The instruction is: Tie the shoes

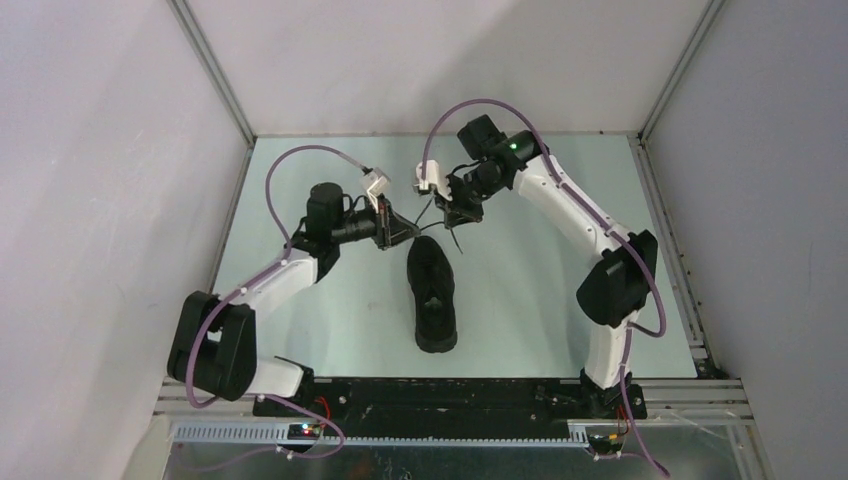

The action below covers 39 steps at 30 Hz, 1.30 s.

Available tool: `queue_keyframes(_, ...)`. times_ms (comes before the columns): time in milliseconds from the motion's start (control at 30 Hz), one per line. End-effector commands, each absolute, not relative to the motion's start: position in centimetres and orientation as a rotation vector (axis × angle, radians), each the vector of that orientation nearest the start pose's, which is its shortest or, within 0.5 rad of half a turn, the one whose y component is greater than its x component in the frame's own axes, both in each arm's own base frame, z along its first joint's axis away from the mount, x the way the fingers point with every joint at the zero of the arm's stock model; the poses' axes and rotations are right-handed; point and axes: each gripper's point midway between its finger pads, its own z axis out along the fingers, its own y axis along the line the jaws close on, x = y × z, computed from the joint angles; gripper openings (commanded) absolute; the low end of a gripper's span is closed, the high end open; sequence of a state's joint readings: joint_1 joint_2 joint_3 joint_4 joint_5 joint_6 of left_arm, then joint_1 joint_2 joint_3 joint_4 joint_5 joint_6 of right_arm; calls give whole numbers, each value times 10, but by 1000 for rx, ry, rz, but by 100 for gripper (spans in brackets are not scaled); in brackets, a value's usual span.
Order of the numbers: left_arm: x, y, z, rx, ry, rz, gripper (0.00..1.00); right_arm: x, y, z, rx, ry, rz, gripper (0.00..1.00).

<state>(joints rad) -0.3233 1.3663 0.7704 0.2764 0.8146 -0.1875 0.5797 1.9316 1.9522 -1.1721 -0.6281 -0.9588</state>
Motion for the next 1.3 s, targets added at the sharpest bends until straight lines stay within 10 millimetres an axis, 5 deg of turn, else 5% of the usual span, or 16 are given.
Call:
queue_keyframes(0,306,-255,219,782,1622,-1161,21,289,309,220,-1832,1727,830,0)
queue_keyframes(133,294,-253,221,740,1631,-1197,22,269,323,238,-1796,1689,893,0)
queue_keyframes(267,287,-243,214,707,1718,-1159,22,259,335,222,-1814,1646,873,0)
queue_keyframes(667,301,-216,179,567,1905,-967,2,286,371,223,-1775,1529,830,0)
queue_keyframes(1033,309,-205,176,509,1931,-928,0,288,376,200,-1864,1446,740,0)
queue_keyframes(1267,311,-204,173,498,1940,-920,0,276,359,178,-2025,1404,644,0)
